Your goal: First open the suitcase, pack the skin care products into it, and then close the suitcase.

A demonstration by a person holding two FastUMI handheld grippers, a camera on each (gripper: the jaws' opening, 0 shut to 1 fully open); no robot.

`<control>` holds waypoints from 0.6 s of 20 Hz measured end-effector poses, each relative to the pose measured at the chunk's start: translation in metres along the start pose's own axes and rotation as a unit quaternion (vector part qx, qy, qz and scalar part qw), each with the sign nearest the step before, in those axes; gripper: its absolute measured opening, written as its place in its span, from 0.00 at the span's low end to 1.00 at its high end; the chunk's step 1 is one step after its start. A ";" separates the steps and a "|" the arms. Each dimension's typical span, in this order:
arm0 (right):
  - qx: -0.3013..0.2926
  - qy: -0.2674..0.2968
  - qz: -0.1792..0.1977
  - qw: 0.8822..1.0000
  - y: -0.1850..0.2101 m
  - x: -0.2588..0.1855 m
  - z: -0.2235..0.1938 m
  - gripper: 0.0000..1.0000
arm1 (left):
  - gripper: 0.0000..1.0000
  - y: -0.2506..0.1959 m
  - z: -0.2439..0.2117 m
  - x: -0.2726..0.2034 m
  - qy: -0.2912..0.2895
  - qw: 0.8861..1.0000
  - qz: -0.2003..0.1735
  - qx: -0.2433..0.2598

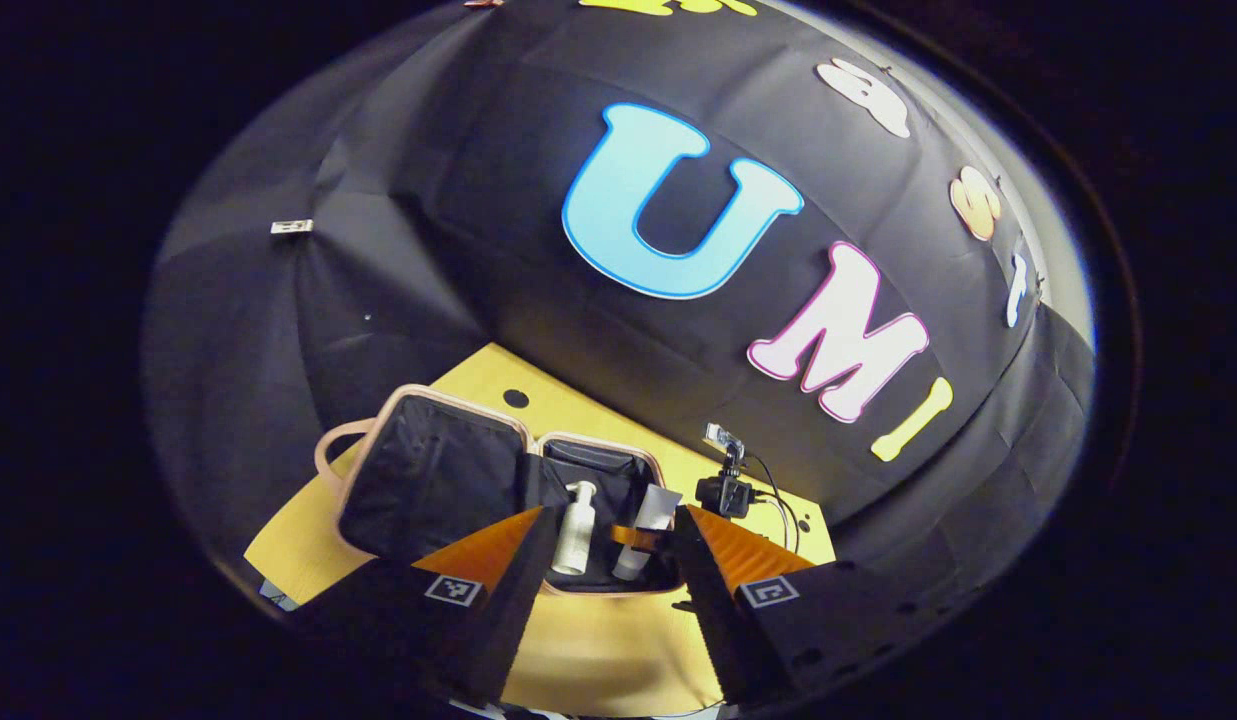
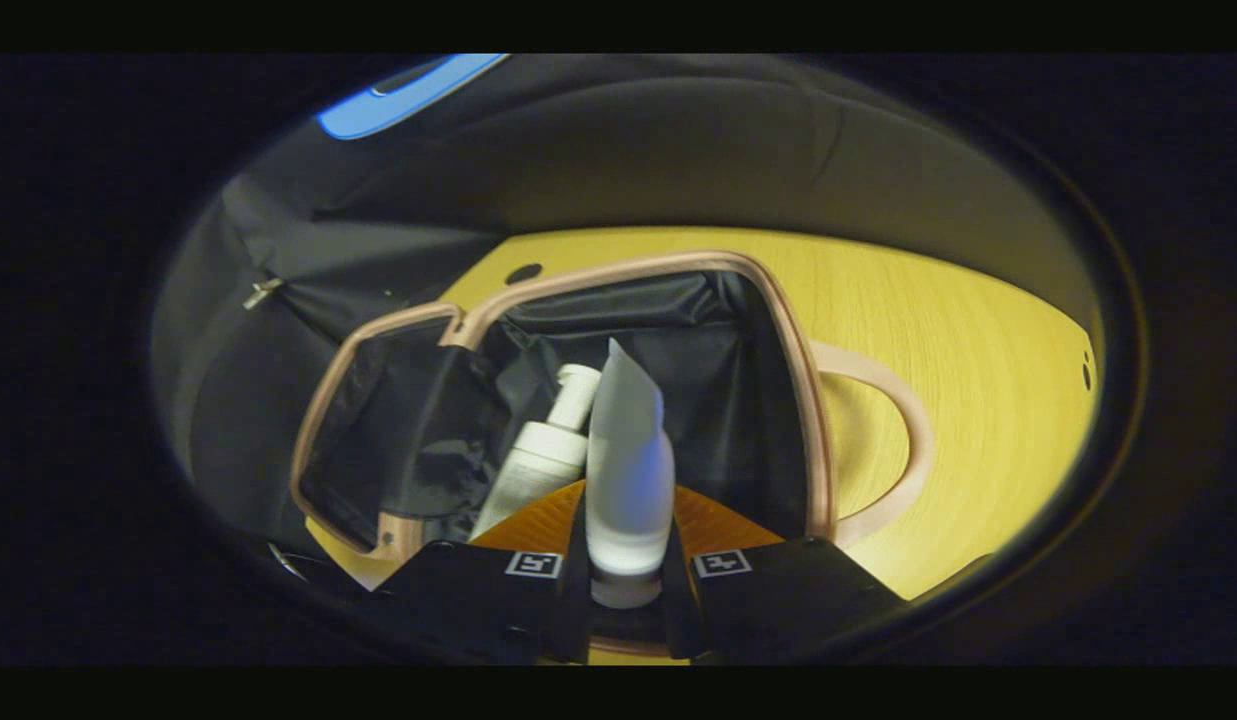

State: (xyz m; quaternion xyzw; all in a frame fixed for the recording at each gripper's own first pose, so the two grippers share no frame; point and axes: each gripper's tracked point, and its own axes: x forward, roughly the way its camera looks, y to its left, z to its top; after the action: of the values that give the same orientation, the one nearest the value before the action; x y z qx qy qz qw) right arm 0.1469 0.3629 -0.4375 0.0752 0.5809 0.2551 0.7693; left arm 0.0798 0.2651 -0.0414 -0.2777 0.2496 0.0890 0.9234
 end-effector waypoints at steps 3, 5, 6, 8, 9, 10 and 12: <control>-0.008 0.016 -0.016 1.000 -0.001 0.010 -0.001 0.37 | 0.81 0.023 0.003 -0.021 -0.016 1.000 0.025 0.003; 0.001 0.015 -0.016 1.000 0.003 0.011 0.004 0.55 | 0.81 0.029 -0.003 -0.026 -0.019 0.999 0.031 0.006; 0.004 0.009 -0.018 1.000 0.005 0.010 0.009 0.46 | 0.81 0.032 -0.006 -0.028 -0.020 0.999 0.034 0.010; 0.009 -0.014 -0.022 1.000 0.006 -0.002 0.019 0.46 | 0.81 0.052 -0.009 -0.031 -0.033 0.997 0.059 0.034; 0.009 -0.034 -0.023 0.999 0.007 -0.011 0.027 0.52 | 0.81 0.064 -0.009 -0.031 -0.045 0.995 0.072 0.053; 0.012 -0.062 -0.021 0.998 0.008 -0.024 0.037 0.55 | 0.82 0.075 -0.011 -0.029 -0.052 0.992 0.087 0.070; 0.017 -0.118 -0.023 0.993 0.008 -0.060 0.053 0.82 | 0.87 0.100 -0.019 -0.022 -0.056 0.987 0.116 0.097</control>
State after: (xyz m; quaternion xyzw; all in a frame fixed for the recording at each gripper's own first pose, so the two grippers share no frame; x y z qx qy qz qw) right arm 0.1822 0.3506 -0.3667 0.1047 0.4916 0.2167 0.8369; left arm 0.0223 0.3369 -0.0907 -0.1505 0.2353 0.1867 0.9419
